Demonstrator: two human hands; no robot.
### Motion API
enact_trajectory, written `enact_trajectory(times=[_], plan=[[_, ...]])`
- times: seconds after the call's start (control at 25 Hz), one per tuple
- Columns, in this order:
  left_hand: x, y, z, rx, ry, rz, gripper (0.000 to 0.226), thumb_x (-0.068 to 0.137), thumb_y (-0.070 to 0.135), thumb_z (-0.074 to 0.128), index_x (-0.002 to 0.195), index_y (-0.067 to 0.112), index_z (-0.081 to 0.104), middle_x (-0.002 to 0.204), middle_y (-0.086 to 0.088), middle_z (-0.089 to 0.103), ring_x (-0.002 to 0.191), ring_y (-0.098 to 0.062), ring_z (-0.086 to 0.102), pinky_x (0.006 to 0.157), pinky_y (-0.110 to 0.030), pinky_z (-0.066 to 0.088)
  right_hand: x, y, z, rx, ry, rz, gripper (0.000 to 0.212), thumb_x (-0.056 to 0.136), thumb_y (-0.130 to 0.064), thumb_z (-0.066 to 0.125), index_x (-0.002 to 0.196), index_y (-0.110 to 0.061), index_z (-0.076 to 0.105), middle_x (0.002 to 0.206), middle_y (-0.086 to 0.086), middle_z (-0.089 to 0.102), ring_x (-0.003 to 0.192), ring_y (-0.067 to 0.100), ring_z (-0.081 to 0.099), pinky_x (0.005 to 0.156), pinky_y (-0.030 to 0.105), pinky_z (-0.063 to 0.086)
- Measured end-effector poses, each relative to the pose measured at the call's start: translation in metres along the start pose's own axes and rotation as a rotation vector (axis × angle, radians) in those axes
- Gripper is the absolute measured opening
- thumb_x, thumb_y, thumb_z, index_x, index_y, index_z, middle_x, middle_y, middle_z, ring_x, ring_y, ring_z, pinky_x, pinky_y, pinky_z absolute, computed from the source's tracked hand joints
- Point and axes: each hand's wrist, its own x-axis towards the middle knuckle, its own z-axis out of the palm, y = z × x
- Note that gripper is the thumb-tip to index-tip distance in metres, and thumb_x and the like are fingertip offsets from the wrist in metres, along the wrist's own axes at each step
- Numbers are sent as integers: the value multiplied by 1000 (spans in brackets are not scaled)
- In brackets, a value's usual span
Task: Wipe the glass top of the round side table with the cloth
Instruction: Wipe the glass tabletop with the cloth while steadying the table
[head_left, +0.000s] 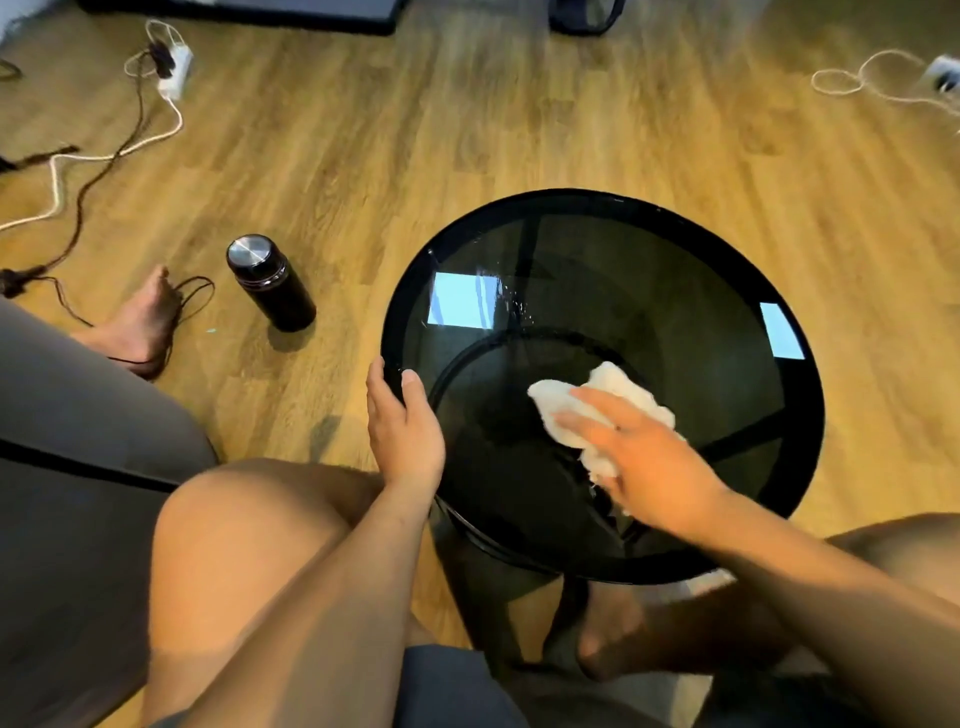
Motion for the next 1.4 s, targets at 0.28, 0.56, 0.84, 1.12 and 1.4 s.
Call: enact_trajectory(times=[0.28, 0.56, 0.84, 1.12, 1.4], plan=[[1, -2, 0, -18, 8, -11, 50, 103, 46, 32, 151, 37, 24, 159, 5, 31, 143, -22, 34, 114, -43, 30, -16, 85, -44, -120, 320, 434, 44, 80, -4, 63, 122, -15, 63, 130, 15, 57, 114, 40, 56, 90, 35, 43], [1, 0, -2, -11, 8, 23, 49, 105, 41, 32, 152, 29, 27, 158, -2, 35, 140, -25, 38, 110, -39, 30, 22, -101, 53, 153, 212, -89, 56, 79, -16, 60, 134, -12, 54, 133, 10, 58, 125, 23, 47, 107, 37, 38], [1, -1, -1, -14, -3, -5, 50, 103, 46, 31, 151, 37, 24, 160, 5, 30, 145, -22, 31, 118, -49, 26, -37, 26, 9, 4, 116, -9, 63, 79, -21, 67, 136, -28, 41, 135, 1, 52, 126, 26, 49, 96, 39, 49], [1, -2, 0, 1, 11, 4, 49, 103, 47, 29, 151, 36, 24, 160, 4, 31, 143, -22, 33, 117, -48, 28, -4, 50, -9, 62, 539, 519, 39, 80, -6, 57, 118, -16, 61, 112, 20, 64, 103, 41, 59, 86, 41, 46], [0, -1, -1, 9, 6, 35, 50, 105, 44, 29, 153, 30, 25, 158, -3, 34, 140, -26, 37, 112, -43, 31, 17, -90, 46, 244, 30, -115, 70, 84, -20, 66, 148, -21, 39, 147, 5, 47, 133, 18, 44, 111, 31, 35]])
